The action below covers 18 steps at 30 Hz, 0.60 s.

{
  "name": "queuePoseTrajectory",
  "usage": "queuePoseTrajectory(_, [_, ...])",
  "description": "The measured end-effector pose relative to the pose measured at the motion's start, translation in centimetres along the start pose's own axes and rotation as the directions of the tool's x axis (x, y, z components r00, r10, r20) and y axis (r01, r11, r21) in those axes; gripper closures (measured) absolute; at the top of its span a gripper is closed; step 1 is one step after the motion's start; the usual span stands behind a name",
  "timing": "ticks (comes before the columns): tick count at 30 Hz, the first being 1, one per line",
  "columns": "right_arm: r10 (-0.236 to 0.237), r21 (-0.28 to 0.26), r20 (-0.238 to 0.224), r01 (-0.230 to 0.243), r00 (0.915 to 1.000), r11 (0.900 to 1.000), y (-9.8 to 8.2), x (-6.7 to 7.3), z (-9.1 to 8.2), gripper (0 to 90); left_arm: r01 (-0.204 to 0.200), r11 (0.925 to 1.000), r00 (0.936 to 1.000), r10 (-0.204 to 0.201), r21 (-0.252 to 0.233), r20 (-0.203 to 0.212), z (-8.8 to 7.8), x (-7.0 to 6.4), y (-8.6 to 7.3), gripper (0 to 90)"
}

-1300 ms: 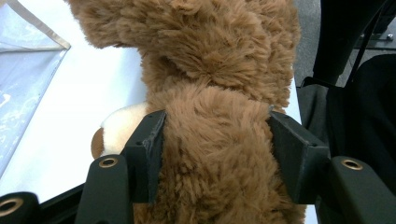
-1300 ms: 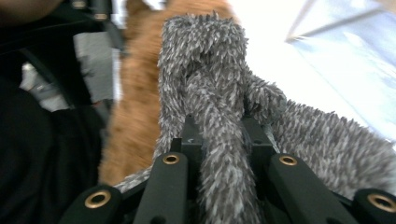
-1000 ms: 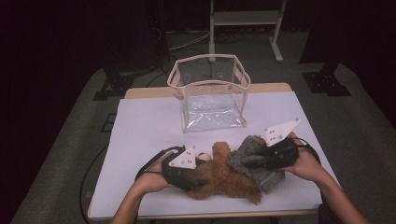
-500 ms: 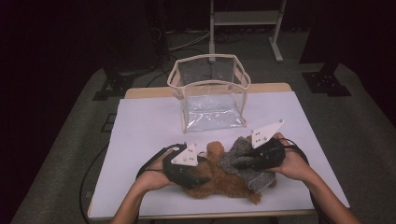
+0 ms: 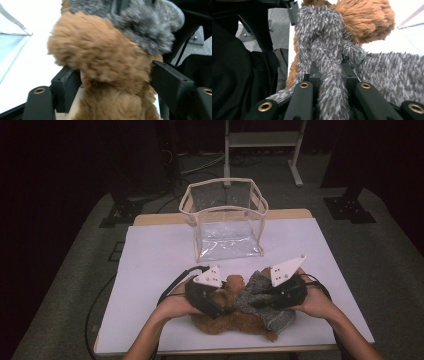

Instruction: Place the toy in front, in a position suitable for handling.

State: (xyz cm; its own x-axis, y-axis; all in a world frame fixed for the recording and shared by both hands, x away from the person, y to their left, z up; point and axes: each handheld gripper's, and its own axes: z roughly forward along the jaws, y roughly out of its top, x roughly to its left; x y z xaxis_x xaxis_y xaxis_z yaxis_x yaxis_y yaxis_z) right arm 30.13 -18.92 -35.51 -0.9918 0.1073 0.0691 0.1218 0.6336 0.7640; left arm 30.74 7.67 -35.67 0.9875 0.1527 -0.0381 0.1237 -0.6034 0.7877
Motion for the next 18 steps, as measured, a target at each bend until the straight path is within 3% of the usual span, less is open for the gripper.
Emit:
queuePoseTrajectory(4, [-0.001, -0.001, -0.010, 0.001, 1.0000, 1.000, -0.1, 0.0, 0.0, 75.2, 0.028, 0.9990, 0.9993, -0.027, -0.034, 0.024, -0.6, 0.6, 0.2, 21.6])
queuePoseTrajectory(10, [-0.003, -0.003, -0.013, 0.003, 0.9999, 1.000, -0.1, 0.1, 0.0, 75.2, 0.026, 0.9981, 0.9979, -0.023, -0.056, 0.061, -0.2, 1.0, 0.5, 23.4])
queuePoseTrajectory(14, [-0.001, -0.002, -0.013, 0.001, 0.9999, 1.000, 0.0, 0.1, 0.0, 75.2, 0.010, 0.9969, 0.9967, -0.003, -0.078, 0.081, 0.1, 1.4, 0.6, 34.8])
queuePoseTrajectory(18, [0.010, -0.027, 0.017, -0.010, 0.9998, 1.000, -0.2, -0.3, -0.2, 75.0, -0.010, 0.9889, 0.9961, 0.023, -0.148, 0.085, -0.5, 1.4, 0.3, 51.8])
